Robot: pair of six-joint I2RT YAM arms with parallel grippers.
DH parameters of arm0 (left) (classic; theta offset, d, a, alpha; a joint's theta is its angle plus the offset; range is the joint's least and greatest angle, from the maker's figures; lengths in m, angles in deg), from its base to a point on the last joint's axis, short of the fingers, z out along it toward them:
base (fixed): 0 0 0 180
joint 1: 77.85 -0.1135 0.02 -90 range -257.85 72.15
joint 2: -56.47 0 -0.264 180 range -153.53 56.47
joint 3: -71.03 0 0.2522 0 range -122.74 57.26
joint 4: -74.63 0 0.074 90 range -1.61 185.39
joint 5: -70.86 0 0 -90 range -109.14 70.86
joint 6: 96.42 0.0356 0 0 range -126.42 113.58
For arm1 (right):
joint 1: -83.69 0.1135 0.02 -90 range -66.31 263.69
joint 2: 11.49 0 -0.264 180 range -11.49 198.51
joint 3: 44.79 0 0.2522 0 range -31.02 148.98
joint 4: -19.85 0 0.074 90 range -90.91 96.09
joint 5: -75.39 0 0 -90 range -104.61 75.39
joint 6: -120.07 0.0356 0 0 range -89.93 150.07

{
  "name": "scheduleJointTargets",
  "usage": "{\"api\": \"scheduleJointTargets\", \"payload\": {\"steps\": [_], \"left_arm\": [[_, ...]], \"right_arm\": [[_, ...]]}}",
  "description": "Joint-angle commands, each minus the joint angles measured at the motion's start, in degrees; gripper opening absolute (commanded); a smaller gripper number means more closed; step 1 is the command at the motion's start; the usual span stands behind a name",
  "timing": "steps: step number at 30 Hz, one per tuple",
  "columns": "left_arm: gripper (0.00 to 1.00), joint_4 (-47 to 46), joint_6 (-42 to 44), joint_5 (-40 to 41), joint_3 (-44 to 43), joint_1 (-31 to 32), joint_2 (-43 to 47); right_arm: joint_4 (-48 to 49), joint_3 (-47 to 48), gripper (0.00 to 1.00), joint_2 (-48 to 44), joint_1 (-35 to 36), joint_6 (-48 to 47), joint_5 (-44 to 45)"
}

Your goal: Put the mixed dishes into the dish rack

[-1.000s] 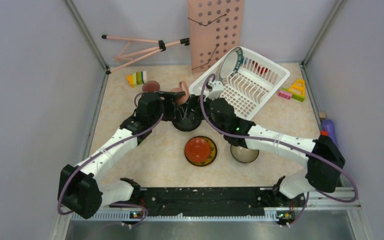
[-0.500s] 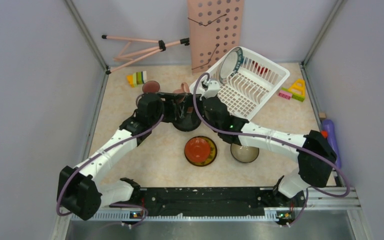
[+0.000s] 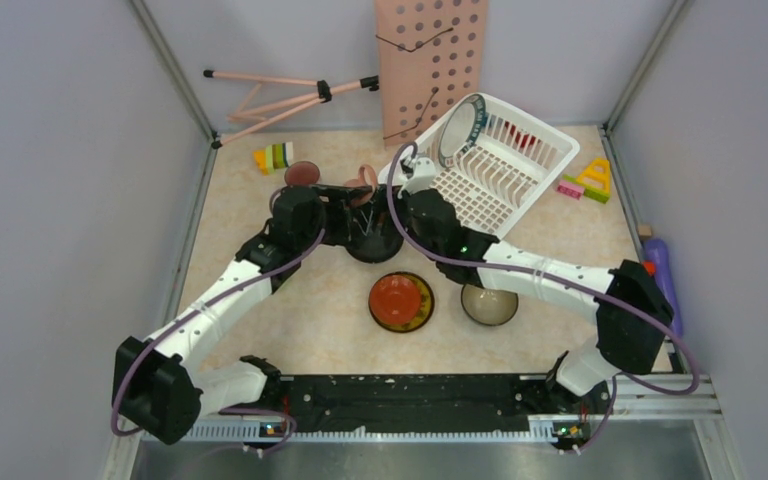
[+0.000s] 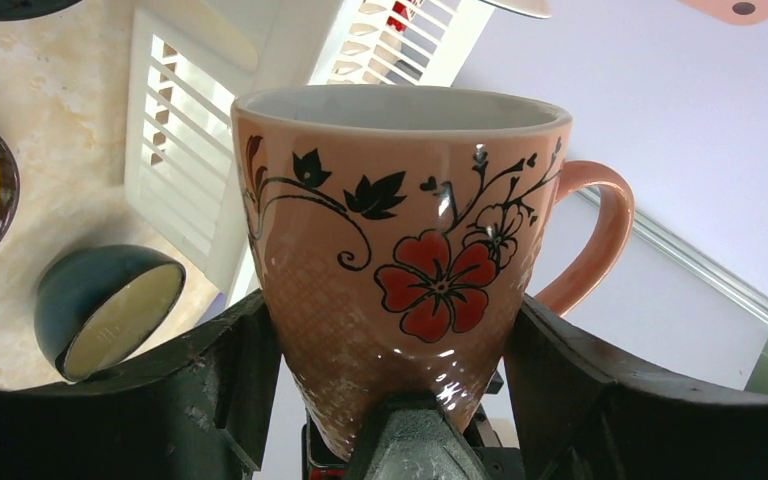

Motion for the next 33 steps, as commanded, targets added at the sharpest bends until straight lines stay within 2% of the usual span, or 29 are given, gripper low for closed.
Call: {"api": "scheduleJointTargets", "payload": {"steps": [1,4,8,11,15,17,20,22,26,30,33], "left_arm": [[0.54,-5.2,1.52,-1.53,-3.92,0.71,3.11],[0.73,-2.33,2.44,2.47,-3.82,0.63,5.17],[0.93,5.05,7.04,9.24,-7.08,-0.16,7.05],[0.95,10.06,9.7,12.91,-8.92,-0.73,7.84],[0.95,10.45,10.47,12.34,-8.53,-1.79,8.61],[0.95,12.6,14.7,14.21,-10.28,-2.11,8.91],[0.95,17.07,24.39,18.26,-14.42,-2.22,8.79],[0.94,17.57,33.41,19.42,-16.71,-2.23,7.96],[0.94,18.08,47.19,19.51,-18.81,-2.22,5.51],[0.95,12.3,60.54,14.45,-18.16,-2.23,1.96],[0.94,11.28,67.46,10.41,-20.47,-2.23,-2.86]], "right_arm": [[-2.38,2.04,0.0,-2.42,-3.58,1.07,-0.97],[-2.94,1.86,0.0,-3.9,-5.45,1.54,-3.24],[-4.94,2.32,0.0,-5.7,-7.13,1.12,-4.39],[-6.29,2.67,0.0,-7.3,-7.92,0.65,-4.05],[-9.76,4.5,0.0,-8.37,-9.17,0.89,-4.24],[-11.62,6.31,0.0,-8.82,-9.87,0.57,-3.98],[-16.41,9.8,0.0,-9.58,-10.8,-0.48,-0.47],[-22.14,13.78,0.0,-8.98,-11.16,-0.16,5.14],[-35.25,22.03,0.0,-5.85,-12.98,5.21,14.89],[-44.59,27.21,0.0,-3.16,-14.79,11.35,21.75],[-46.3,28.11,0.0,-2.02,-16.63,14.4,24.1]]}}
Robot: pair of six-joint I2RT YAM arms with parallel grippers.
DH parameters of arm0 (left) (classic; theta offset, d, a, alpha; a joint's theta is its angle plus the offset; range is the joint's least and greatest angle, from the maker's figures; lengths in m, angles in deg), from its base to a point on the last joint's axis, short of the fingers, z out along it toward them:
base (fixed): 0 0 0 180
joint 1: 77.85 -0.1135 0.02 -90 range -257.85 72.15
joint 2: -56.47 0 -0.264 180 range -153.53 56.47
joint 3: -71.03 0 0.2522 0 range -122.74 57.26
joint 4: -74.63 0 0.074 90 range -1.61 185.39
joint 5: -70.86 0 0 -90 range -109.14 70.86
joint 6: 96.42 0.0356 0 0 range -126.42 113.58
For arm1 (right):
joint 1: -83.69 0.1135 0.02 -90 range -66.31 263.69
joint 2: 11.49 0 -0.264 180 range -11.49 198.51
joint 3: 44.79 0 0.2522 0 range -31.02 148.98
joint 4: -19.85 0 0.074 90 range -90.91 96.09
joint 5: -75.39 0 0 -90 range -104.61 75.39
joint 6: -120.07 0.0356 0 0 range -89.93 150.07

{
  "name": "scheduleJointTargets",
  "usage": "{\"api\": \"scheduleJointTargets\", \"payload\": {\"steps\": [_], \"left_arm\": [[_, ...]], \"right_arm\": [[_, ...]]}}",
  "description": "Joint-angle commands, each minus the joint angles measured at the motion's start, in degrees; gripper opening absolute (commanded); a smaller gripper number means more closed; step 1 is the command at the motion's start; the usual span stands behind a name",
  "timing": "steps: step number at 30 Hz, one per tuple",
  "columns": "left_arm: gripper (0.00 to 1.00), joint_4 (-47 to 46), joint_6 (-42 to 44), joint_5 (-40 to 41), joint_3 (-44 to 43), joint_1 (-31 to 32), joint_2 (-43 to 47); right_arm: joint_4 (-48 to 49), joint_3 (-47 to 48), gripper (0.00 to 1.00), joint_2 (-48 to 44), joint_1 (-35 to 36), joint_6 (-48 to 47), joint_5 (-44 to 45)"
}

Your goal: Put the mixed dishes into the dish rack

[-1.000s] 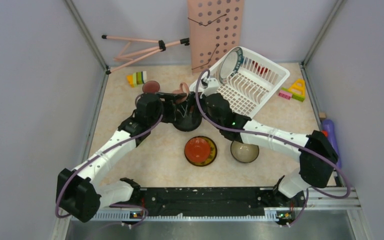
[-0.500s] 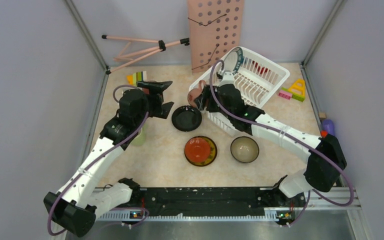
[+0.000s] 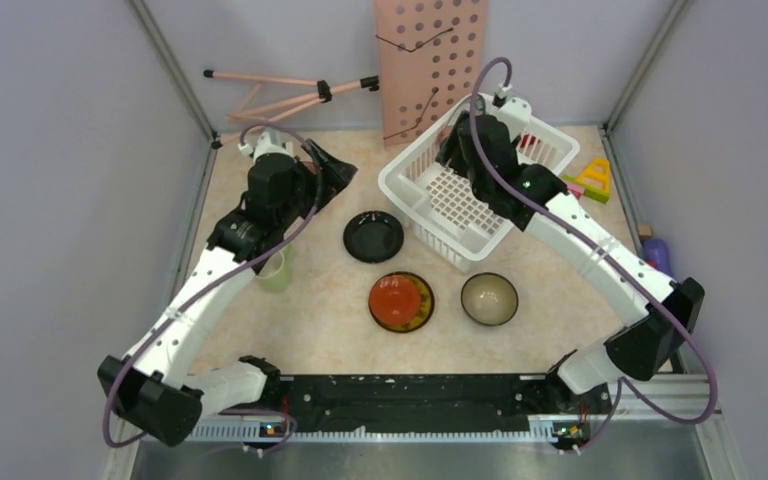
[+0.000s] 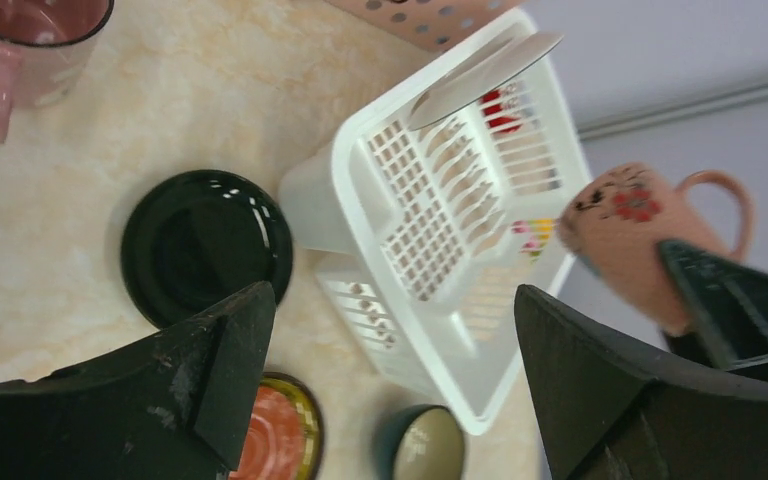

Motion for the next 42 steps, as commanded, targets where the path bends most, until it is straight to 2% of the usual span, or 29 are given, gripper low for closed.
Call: {"api": "scheduleJointTargets", "payload": {"steps": [1,4,9,13,25,29,34,39,42], "left_arm": [[0.94,-3.76,17.36,-6.03,-3.99,-0.09,-6.92],[0.94,-3.78,20.22,-7.44,-5.73,-0.1,-10.59],[0.94,-7.92,22.16,-10.82,-3.46,-0.12,-11.78],[0.94,-10.81,24.59,-13.51,-1.36,-0.1,-11.65],[0.94,-9.6,28.33,-13.92,-1.03,-0.1,-13.09],[0.94,-9.53,28.33,-13.56,1.2,-0.1,-11.39],[0.94,-9.23,28.16,-13.17,4.34,-0.1,-8.82],[0.94,-8.91,28.37,-13.3,5.47,-0.12,-7.13],[0.95,-8.32,28.08,-13.13,5.49,-0.11,-6.4]], "right_arm": [[-5.22,4.01,0.0,2.31,-2.94,7.0,6.77],[-8.01,6.75,0.0,5.62,-5.93,10.48,2.9],[-14.7,14.41,0.0,14.55,-7.8,13.85,1.65],[-14.14,15.31,0.0,18.12,-8.07,13.88,0.01],[-9.02,14.8,0.0,24.01,-9.84,15.29,-2.75],[-11.83,16.12,0.0,25.16,-9.84,15.95,-3.17],[-17.76,16.16,0.0,24.13,-9.84,9.48,-9.31],[-19.92,11.18,0.0,21.0,-9.84,-1.16,-14.52],[-14.47,4.66,0.0,17.89,-9.84,-11.16,-23.9]]}}
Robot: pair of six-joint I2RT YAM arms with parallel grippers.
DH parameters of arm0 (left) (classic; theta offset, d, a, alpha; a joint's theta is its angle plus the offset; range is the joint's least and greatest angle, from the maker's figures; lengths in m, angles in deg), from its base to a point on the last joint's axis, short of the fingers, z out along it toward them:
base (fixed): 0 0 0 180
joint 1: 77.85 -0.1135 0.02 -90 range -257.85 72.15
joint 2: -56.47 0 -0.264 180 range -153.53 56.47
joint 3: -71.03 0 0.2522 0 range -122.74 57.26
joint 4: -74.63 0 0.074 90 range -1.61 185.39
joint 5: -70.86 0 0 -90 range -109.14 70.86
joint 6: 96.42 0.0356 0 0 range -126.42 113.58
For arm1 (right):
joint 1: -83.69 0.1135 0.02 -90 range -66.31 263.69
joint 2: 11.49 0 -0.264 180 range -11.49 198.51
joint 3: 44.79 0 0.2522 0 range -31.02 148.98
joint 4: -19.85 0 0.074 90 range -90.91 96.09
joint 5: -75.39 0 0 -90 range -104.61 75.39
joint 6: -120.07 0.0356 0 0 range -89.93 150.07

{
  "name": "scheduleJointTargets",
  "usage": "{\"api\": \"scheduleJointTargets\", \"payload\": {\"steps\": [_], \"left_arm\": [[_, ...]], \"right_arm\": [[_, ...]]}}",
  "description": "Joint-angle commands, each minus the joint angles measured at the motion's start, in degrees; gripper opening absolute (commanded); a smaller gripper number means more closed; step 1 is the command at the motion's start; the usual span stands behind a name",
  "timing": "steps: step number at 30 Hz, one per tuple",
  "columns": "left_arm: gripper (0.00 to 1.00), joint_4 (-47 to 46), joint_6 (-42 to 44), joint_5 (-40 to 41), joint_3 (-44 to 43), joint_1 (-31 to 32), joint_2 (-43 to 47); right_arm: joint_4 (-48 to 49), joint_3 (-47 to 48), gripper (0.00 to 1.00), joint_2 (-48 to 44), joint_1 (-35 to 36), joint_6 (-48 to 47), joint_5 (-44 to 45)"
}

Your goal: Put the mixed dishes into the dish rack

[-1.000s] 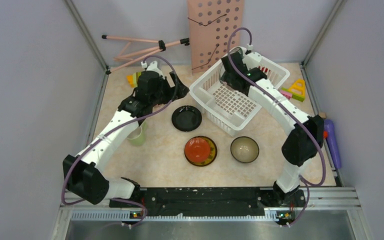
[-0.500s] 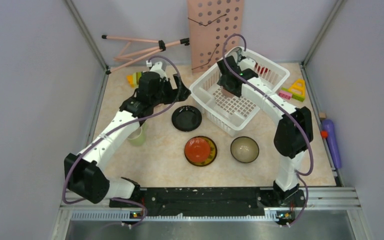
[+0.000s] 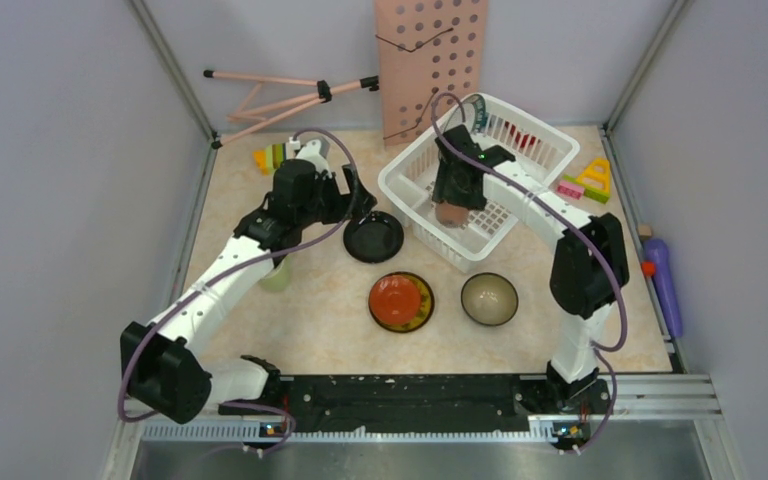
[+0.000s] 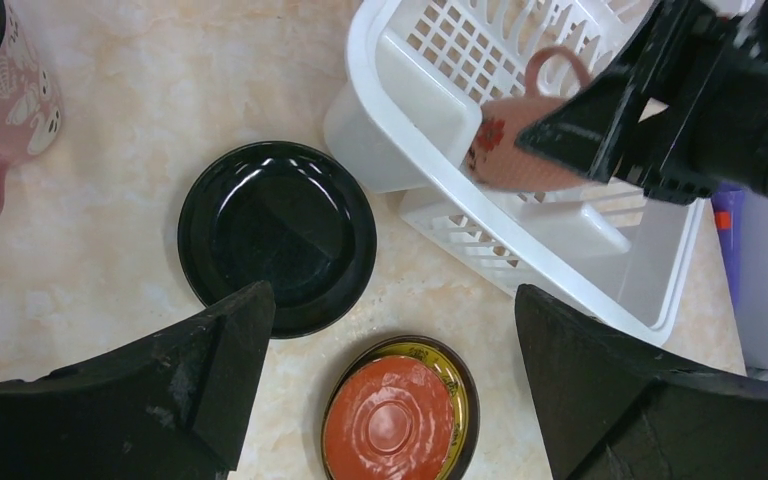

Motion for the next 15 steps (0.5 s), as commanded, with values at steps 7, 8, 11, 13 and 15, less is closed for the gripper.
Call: {"api": "scheduleJointTargets", "payload": {"steps": [7,8,11,13,15], "left_arm": [[0.95,-1.47,0.73,-1.74,0.23,-0.1,3.12],[0.95,-1.4,0.73,-1.91,0.34,-0.14,3.1],[0.96,-1.03,0.42,-1.06,0.73,-0.1,3.32],[0.96,-1.19,0.44,-0.6,1.26,-0.1,3.57],[0.97,-1.5,0.38,-0.44,1.62,-0.1,3.71]], "right_arm": [[6.74,-10.66,0.0,-9.08,-0.27,-20.23,-18.83],[6.42,-10.33,0.0,-8.92,-0.25,-21.44,-20.07],[4.9,-9.25,0.02,-8.66,-0.31,-24.32,-24.87],[3.91,-8.71,0.24,-8.56,-0.31,-25.99,-25.43],[2.69,-8.28,0.62,-8.28,-0.31,-27.05,-25.36]]}}
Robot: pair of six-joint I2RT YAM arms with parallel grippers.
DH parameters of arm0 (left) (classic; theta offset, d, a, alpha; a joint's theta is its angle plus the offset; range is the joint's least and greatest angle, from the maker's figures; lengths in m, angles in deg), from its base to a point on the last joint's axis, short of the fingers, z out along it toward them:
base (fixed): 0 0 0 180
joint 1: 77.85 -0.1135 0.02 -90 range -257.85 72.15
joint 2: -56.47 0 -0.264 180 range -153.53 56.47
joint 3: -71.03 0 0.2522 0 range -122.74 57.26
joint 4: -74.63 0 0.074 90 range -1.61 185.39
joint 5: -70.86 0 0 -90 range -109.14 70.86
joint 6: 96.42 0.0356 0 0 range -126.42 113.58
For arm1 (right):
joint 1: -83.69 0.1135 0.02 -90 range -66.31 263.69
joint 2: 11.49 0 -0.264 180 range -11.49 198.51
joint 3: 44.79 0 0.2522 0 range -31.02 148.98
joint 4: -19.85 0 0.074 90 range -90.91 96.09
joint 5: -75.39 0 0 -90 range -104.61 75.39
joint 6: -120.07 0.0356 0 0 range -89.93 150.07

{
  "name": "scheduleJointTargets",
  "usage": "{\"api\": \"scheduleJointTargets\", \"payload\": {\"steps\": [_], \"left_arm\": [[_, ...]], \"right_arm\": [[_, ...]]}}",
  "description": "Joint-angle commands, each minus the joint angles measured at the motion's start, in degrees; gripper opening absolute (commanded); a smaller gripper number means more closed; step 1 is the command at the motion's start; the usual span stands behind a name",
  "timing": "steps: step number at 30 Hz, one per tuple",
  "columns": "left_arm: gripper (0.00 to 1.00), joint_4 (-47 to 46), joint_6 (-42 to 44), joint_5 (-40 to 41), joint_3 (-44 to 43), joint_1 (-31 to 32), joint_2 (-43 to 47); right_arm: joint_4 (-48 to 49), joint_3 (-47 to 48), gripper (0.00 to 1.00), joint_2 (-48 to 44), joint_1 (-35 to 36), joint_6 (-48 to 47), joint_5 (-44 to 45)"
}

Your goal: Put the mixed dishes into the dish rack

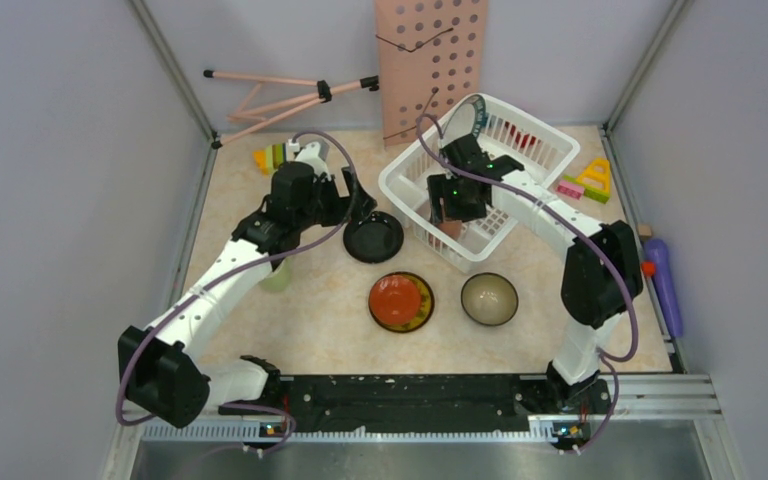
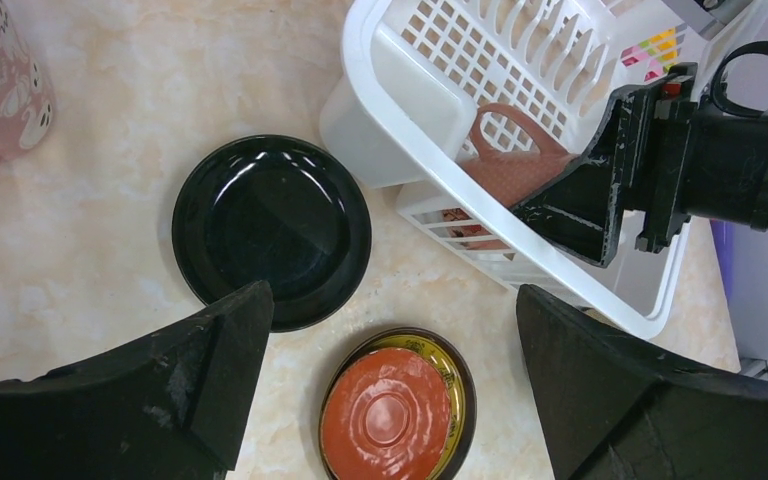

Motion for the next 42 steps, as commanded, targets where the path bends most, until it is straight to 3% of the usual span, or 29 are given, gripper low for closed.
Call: {"api": "scheduleJointTargets", "payload": {"steps": [1,3,10,15,21,30,42], "left_arm": [[0.97,-1.81,0.38,0.17,1.1,-0.16,2.01],[0.97,-1.96,0.38,-0.87,1.11,-0.1,1.92],[0.97,-2.71,-0.32,-4.27,1.58,-0.1,1.99],[0.97,-1.98,-0.07,-4.55,1.84,-0.1,3.48],[0.97,-1.54,-0.24,-5.22,4.36,-0.17,6.74],[0.98,2.85,1.24,-4.02,6.58,-0.11,12.31],[0.98,5.64,0.61,-0.19,7.82,-1.82,16.57]], "right_arm": [[-1.44,2.49,0.74,-2.06,-0.09,-4.43,-5.11],[-1.4,2.56,0.83,-2.26,-0.09,-3.72,-4.46],[-0.13,3.1,0.86,-3.67,-0.18,-0.76,-10.11],[1.05,2.33,0.86,-6.01,-0.27,-0.27,-12.91],[3.95,-0.68,0.86,-12.2,-0.27,-2.8,-6.95],[7.74,-7.73,0.84,-17.94,0.84,-10.67,-12.57],[7.37,-18.41,0.82,-26.66,3.54,-11.86,-15.84]]}}
